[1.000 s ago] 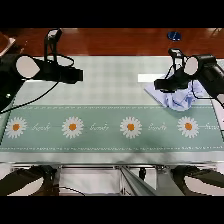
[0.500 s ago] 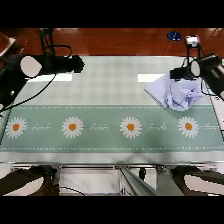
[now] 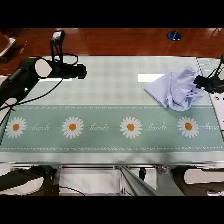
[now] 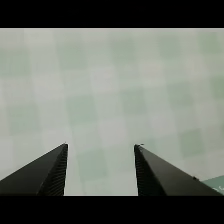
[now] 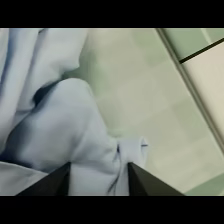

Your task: Fold the shirts.

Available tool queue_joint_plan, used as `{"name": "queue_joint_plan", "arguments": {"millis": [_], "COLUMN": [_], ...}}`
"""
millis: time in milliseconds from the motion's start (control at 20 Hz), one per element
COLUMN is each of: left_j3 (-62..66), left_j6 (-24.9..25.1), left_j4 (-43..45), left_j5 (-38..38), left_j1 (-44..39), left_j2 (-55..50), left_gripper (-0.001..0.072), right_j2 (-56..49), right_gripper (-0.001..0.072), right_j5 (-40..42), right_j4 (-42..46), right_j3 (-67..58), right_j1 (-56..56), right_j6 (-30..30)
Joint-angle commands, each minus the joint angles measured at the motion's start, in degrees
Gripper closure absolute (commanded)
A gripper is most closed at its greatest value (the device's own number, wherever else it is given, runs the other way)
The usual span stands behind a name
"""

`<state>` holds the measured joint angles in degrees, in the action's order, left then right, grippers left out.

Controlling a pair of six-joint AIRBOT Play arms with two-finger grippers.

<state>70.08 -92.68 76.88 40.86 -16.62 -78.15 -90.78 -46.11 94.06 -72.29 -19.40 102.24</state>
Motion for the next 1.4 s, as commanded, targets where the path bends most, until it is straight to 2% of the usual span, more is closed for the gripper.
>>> {"name": "queue_joint_plan", "arguments": {"millis": [0,50,100,150,200,250,400,550,800,900,1100,1350], "left_j3": [0.0,0.0,0.4,1.2,2.4,3.8,6.1,1.7,-21.0,-28.6,-36.0,-37.2], "left_j6": [0.0,0.0,0.1,0.6,0.7,0.7,2.6,1.9,1.3,1.1,-3.3,-3.3], "left_j4": [-0.3,-0.3,-0.3,-0.1,0.0,0.0,0.3,0.3,-7.9,-9.2,-9.3,-9.9], "left_j5": [1.7,2.8,4.8,7.6,11.2,15.0,24.2,27.3,14.9,10.6,9.4,5.8], "left_j1": [0.1,0.2,0.7,1.4,2.3,3.5,8.3,10.6,4.5,1.4,-2.0,-2.8], "left_j2": [-1.1,-1.0,-1.0,-0.9,-0.9,-0.6,4.0,14.9,38.2,43.6,44.7,43.1], "left_gripper": [0.0198,0.0199,0.0198,0.0199,0.0199,0.0199,0.0199,0.0199,0.0199,0.0199,0.0199,0.0199], "right_j2": [-4.0,-4.4,-4.6,-4.6,-4.6,-4.6,-0.7,9.7,26.4,31.4,37.2,38.2], "right_gripper": [0.0304,0.0313,0.0359,0.0480,0.0636,0.0681,0.0682,0.0682,0.0682,0.0682,0.0682,0.0682], "right_j5": [-0.2,-0.7,-1.7,-3.4,-6.1,-8.6,-13.9,-12.3,-10.4,-13.5,-12.2,-21.5], "right_j4": [-17.9,-21.7,-25.4,-28.1,-30.4,-32.0,-35.3,-36.9,-37.0,-37.0,-37.0,-38.3], "right_j3": [0.0,0.0,0.0,0.0,-0.3,-1.1,-6.2,-11.6,-21.7,-25.2,-30.9,-35.1], "right_j1": [-1.5,-1.3,-1.0,-0.6,0.0,0.0,0.6,2.0,6.3,8.6,12.4,17.9], "right_j6": [-11.6,-13.9,-17.1,-20.2,-23.8,-25.9,-27.2,-27.2,-27.9,-29.1,-29.5,-29.2]}}
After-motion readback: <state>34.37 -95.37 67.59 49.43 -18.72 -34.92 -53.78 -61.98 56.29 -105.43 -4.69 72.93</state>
